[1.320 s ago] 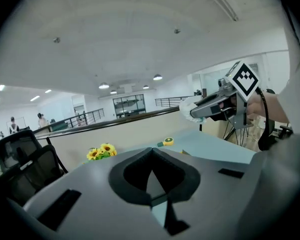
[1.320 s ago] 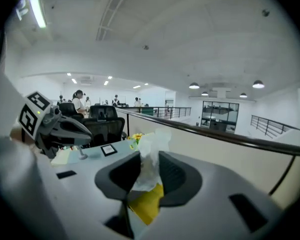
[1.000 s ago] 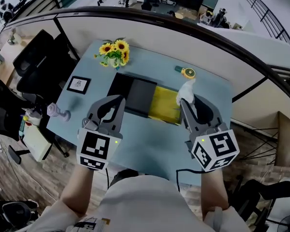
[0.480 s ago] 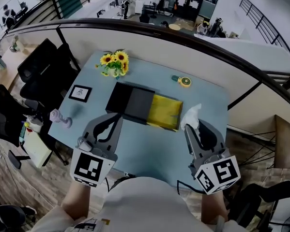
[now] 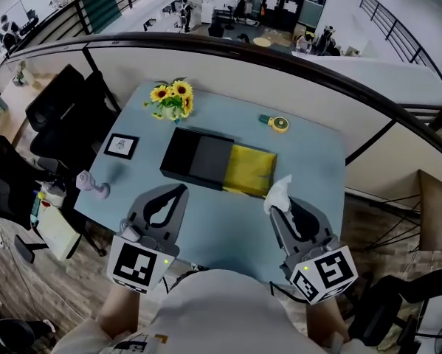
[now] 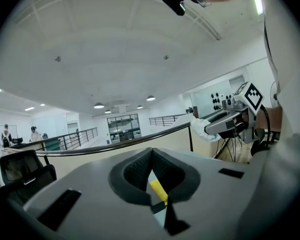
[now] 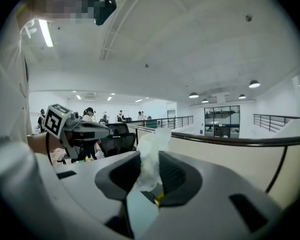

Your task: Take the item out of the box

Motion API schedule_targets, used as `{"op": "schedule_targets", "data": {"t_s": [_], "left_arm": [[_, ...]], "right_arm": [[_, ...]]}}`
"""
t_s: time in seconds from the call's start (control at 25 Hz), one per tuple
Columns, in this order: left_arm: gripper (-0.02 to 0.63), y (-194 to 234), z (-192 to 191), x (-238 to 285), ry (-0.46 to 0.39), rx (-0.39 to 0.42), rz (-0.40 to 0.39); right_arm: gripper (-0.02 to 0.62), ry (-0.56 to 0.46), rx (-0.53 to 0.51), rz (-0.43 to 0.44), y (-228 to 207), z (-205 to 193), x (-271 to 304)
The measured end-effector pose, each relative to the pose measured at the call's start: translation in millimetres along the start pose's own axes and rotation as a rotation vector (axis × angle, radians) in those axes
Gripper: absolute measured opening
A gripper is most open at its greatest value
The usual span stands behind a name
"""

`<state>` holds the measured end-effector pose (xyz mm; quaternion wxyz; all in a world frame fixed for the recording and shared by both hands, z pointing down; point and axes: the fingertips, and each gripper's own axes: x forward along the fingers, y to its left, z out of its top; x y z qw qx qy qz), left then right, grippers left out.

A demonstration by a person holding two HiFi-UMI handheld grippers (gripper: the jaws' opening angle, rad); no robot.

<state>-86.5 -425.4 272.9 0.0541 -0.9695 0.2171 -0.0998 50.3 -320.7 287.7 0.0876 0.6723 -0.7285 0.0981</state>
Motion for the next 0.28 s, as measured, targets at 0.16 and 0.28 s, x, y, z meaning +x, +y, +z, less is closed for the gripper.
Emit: {"op": "schedule_targets", "data": {"t_s": [0.16, 0.28], "left_arm": [[0.003, 3.0, 0.8, 1.5, 0.010, 0.015, 0.011], [0.003, 3.6, 1.6, 3.0, 0.005, 0.020, 0.010]], "right_arm": [[0.115, -0.012, 0.000, -0.005, -3.7, 4.0, 0.5], [0.115, -0.007, -0.032, -0.025, -6.5, 6.7, 1.5]]}}
